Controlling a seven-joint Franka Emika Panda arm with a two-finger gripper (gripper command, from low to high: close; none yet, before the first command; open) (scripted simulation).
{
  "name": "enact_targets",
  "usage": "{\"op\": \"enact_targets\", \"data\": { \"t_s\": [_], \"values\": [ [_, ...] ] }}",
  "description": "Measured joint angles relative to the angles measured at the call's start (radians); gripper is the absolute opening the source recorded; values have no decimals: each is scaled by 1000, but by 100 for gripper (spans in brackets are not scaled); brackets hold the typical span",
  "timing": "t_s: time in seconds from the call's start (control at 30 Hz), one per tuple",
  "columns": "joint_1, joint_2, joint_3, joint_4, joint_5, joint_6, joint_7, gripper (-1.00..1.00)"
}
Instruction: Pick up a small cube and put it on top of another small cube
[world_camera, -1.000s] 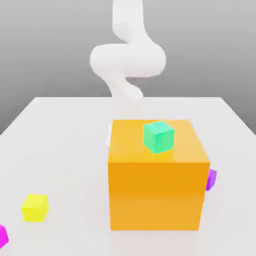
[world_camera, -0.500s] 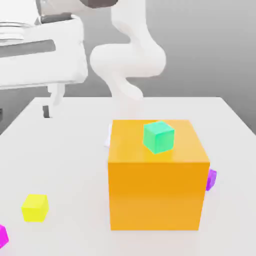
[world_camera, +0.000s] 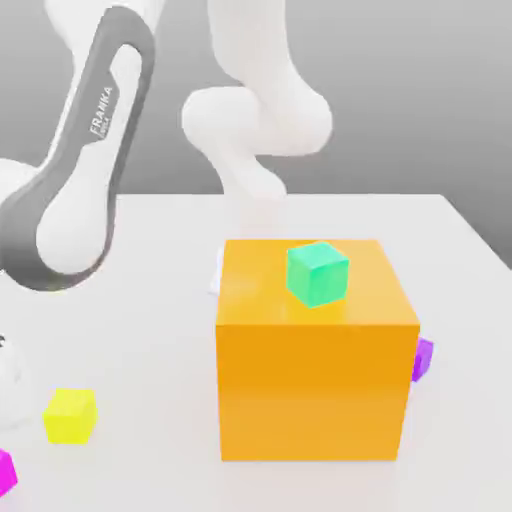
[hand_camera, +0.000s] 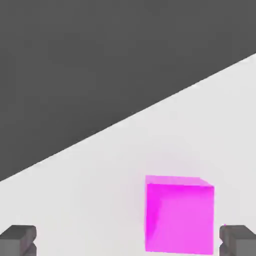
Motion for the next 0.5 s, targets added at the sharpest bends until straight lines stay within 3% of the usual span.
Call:
{"op": "enact_targets", "data": {
  "t_s": [0.1,0.13,0.33,0.5],
  "values": [
    [-47,109,52,26,46,76,-34,0],
    [-58,129,64,31,54,90,-39,-100],
    [-62,139,69,34,60,97,-44,-100],
    [-9,-1,6,-3,-12,-4,2,-100]
  ]
}}
